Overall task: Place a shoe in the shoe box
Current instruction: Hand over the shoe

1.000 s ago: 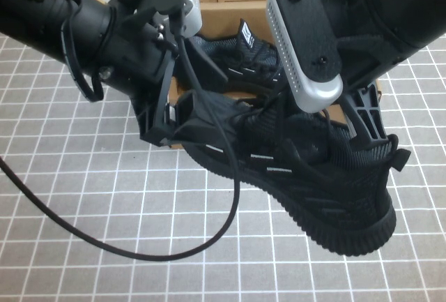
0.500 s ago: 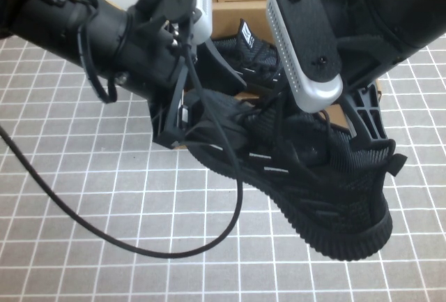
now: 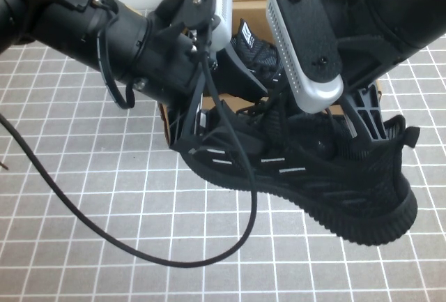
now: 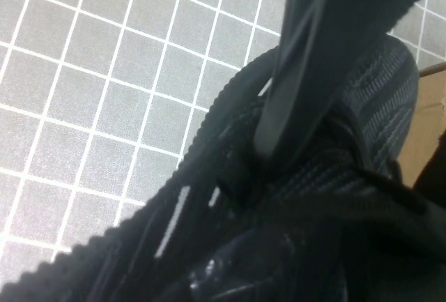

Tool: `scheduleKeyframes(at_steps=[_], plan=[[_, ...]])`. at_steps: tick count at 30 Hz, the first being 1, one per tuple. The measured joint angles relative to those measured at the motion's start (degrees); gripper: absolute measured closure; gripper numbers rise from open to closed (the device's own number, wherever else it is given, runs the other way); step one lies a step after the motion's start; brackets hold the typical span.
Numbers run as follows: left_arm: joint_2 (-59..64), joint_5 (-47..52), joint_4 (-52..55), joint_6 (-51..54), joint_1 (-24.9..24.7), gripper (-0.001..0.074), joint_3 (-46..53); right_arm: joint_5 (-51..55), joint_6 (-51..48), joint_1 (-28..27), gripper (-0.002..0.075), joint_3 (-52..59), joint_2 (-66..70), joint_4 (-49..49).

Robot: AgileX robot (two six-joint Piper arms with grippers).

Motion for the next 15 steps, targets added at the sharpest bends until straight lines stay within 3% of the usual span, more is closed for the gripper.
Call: scheduleKeyframes(at_steps=[15], plan=[[2.5,0.0,0.1,1.5,-0.2,0.0213,0.0,0.1,-0.2,0.0,0.0732,0.0,0.0,-0.4]])
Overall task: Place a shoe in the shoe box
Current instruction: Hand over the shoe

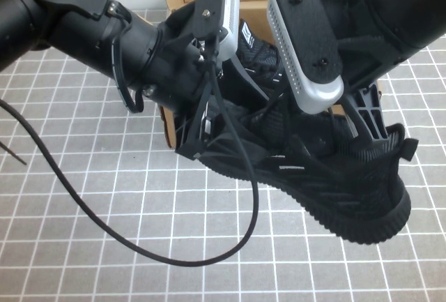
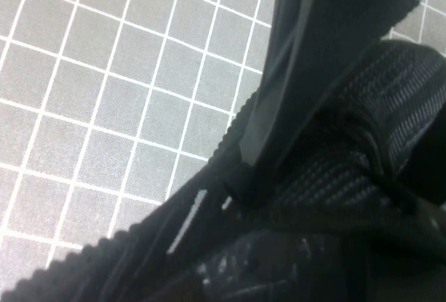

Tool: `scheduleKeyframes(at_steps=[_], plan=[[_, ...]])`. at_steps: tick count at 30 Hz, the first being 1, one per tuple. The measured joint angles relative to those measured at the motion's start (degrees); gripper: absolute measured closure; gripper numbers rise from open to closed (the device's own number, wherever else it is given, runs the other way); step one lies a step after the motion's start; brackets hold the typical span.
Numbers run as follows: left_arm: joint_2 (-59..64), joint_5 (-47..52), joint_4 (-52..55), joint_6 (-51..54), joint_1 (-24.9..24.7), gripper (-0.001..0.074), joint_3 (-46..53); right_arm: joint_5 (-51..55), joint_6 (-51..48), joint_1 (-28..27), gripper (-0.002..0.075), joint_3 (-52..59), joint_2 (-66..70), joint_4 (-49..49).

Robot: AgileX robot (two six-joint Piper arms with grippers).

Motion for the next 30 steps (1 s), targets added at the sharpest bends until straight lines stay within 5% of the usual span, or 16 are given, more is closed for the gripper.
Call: scheduleKeyframes(at_steps=[6,14,24,30], plan=[[0.3,0.0,-0.6,0.7,-0.3,0.0229,0.0,0.0,-0.2,0.0,0.0732,0.0,0.0,0.0],[0.3,-0.2,1.0,1.1,-3.4,0.0367,0.0,0.3,-0.7,0.0,0.0732,0.0,0.0,0.0],[0.3,-0.5,1.9,1.7,-3.4,0.0676,0.0,0.4,2.7,0.0,0.0729,0.0,0.1,0.4],[0.5,-0.5,5.2,0.2,-3.4,0.0702,0.1,-0.3,10.7,0.0,0.0569,0.0,0.1,-0.9]])
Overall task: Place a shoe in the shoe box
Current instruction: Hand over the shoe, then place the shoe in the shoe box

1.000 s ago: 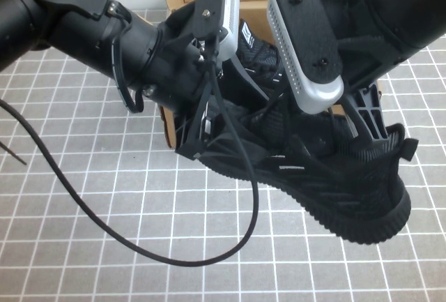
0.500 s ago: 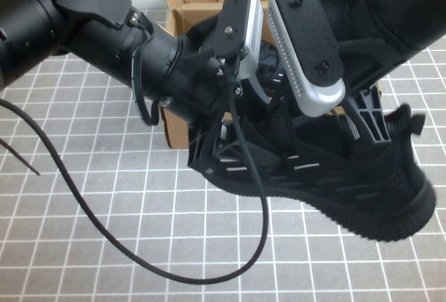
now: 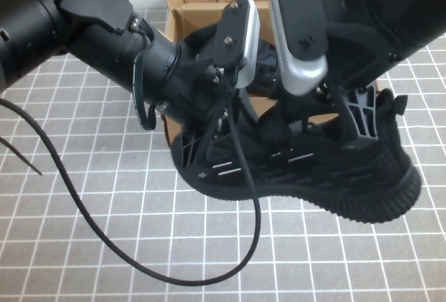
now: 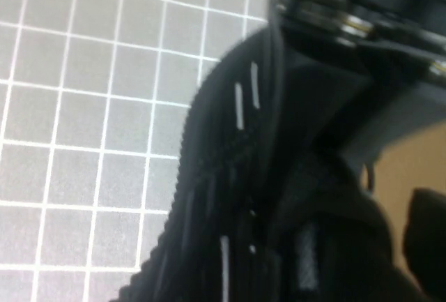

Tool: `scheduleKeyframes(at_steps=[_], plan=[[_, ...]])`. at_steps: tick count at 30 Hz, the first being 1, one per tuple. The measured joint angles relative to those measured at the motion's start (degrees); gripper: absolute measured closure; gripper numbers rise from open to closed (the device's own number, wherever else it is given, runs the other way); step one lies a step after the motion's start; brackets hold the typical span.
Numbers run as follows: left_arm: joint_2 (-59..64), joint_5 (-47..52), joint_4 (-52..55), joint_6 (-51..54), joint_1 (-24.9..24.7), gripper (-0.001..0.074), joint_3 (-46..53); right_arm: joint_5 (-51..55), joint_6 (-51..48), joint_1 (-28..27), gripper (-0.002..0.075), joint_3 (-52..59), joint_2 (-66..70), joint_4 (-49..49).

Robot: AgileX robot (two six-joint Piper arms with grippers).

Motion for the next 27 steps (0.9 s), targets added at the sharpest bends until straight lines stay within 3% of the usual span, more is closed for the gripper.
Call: scheduleKeyframes(at_steps=[4,8,14,19,27], plan=[[0.3,-1.6,2.5,-1.9,0.0,0.0703,0.0,-1.2,9.0,0.0,0.0424,0.0,0.0,-4.7],[0.4,-4.8,3.4,-3.3,0.0,0.0706,0.0,-1.5,18.0,0.0,0.0415,0.0,-0.5,-12.7],[0.4,-9.7,5.7,-6.5,0.0,0.0708,0.1,-1.1,25.0,0.0,0.0535,0.0,-4.5,-18.0],[0.4,-19.5,6.6,-6.9,0.0,0.0708,0.3,-0.1,35.2,0.0,0.0683,0.0,-9.1,-20.0],[2.1,-28.0,7.3,-0.5,0.0,0.0708,-2.1,0.2,50.6,0.0,0.0739,4.2,-14.1,-24.4]])
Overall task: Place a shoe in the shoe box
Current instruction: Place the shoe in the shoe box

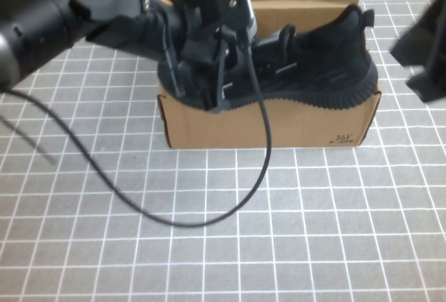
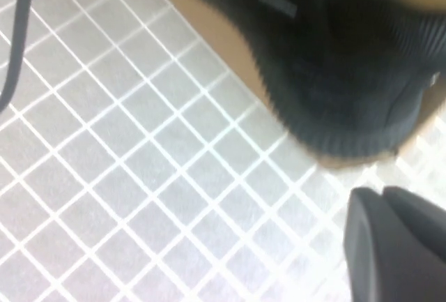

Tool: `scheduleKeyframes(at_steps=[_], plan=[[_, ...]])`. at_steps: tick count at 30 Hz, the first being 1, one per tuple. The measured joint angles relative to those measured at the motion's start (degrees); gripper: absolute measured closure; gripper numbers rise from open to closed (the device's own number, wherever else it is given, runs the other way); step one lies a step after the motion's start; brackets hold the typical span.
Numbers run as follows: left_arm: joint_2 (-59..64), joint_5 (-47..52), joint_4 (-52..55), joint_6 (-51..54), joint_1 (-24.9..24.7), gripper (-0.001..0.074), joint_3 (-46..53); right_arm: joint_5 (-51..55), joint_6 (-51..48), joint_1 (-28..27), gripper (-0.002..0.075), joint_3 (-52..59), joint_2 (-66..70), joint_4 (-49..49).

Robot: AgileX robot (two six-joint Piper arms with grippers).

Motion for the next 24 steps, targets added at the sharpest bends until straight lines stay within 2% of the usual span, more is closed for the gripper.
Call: scheduleKeyframes(at_steps=[7,13,24], plan=[[8.9,1.7,0.1,0.3,0.0,0.0708,-12.6,0.0,7.4,0.0,0.0741,11.0,-7.2,-3.4],[17.2,6.1,4.3,-4.5,0.0,0.0708,-24.4,0.0,9.9,0.0,0.0742,17.6,-13.1,-4.1],[24.0,9.0,7.9,-4.7,1.0,0.0708,-28.2,0.1,15.1,0.0,0.0742,20.2,-21.2,-9.2]])
